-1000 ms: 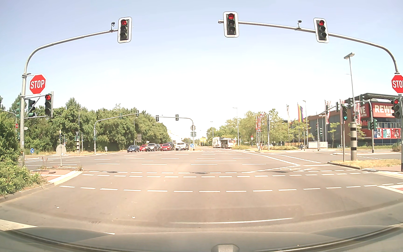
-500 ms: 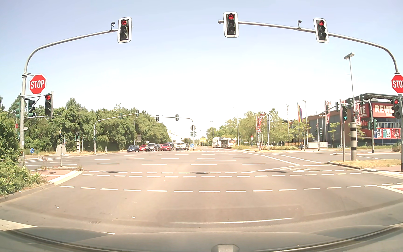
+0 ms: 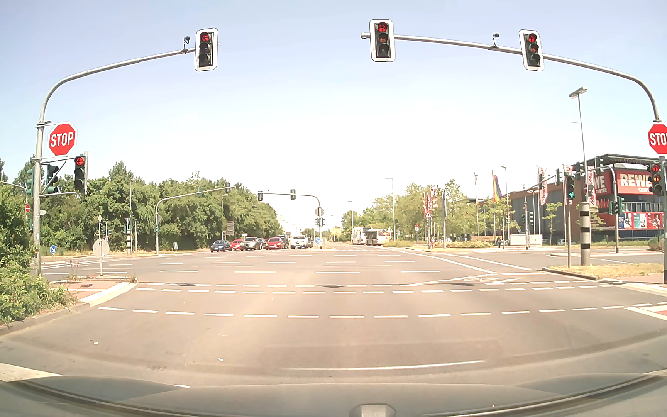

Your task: Follow the waypoints while adhering to traffic rules and regulations

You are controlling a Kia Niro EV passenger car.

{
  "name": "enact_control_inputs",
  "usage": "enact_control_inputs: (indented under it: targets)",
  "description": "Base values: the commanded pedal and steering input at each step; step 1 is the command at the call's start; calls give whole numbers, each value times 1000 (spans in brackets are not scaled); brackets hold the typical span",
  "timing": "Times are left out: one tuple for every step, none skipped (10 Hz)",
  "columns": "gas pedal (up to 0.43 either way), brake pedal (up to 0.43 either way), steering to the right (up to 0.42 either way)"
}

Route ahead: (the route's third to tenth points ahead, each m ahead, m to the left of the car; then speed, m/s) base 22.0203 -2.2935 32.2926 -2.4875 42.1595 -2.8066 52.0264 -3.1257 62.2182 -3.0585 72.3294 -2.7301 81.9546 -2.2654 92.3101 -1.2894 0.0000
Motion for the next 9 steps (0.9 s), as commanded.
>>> enact_control_inputs:
  targets:
    - [0, 293, -8]
    - [0, 293, -8]
    - [0, 299, -7]
    - [0, 293, -7]
    - [0, 293, -7]
    - [0, 293, -6]
    - [0, 250, -6]
    - [0, 116, -6]
    - [0, 0, -6]
